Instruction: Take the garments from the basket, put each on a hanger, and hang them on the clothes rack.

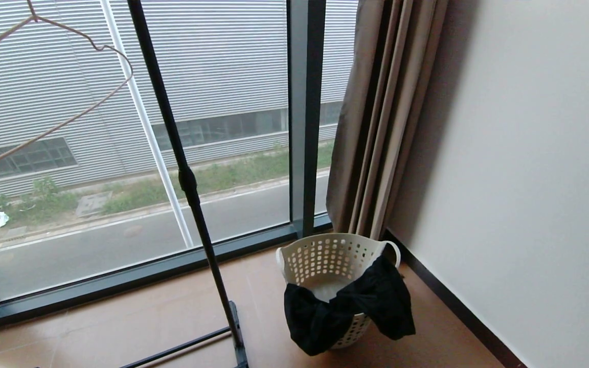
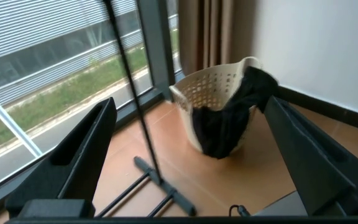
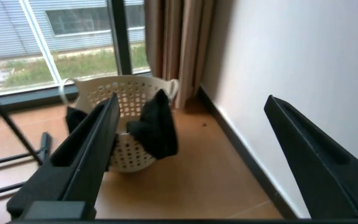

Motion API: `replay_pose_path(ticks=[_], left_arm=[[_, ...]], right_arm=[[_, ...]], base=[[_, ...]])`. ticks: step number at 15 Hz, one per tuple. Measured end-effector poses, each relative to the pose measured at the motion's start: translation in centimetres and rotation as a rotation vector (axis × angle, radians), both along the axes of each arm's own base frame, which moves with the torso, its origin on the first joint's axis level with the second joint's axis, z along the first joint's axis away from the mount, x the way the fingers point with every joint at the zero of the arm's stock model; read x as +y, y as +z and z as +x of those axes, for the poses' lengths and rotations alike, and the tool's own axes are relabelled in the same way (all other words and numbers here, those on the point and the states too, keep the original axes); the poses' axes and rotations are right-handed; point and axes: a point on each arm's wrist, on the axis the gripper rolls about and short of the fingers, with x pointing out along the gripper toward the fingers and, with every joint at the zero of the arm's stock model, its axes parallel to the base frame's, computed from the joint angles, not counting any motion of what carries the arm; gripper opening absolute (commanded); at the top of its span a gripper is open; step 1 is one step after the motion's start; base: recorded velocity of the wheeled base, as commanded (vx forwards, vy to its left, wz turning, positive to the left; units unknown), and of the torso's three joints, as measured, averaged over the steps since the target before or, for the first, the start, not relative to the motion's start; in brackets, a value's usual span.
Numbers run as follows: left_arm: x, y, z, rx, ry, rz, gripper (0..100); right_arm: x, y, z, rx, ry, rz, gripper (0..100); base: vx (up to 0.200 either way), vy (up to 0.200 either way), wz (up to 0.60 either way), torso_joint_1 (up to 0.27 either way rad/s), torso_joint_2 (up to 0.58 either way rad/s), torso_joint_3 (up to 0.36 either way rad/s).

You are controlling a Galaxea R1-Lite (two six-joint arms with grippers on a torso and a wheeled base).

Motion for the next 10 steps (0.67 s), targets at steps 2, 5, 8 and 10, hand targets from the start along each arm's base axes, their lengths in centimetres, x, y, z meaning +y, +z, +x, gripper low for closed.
replay_pose_path(ticks=[2,5,8,10], left_arm=[[0.00,0.01,0.00,0.000,-0.002,0.000,100],[0.01,0.04,-0.01,-0.001,0.000,-0.005,100],[0.02,0.04,0.01,-0.001,0.004,-0.010,100],[0.02,0.02,0.02,-0.002,0.006,-0.007,100]], right_arm=[[0.00,0.00,0.00,0.000,-0.001,0.000,100],[0.00,-0.01,0.01,0.000,0.000,-0.001,100],[0.00,-0.01,0.01,0.000,0.000,-0.003,100],[0.00,-0.02,0.00,0.001,-0.003,-0.004,100]], base=[[0.200,0.000,0.00,-0.002,0.00,0.002],[0.067,0.000,0.00,-0.002,0.00,0.001],[0.000,0.000,0.00,0.000,0.00,0.000],[0.000,0.000,0.00,0.000,0.00,0.000]])
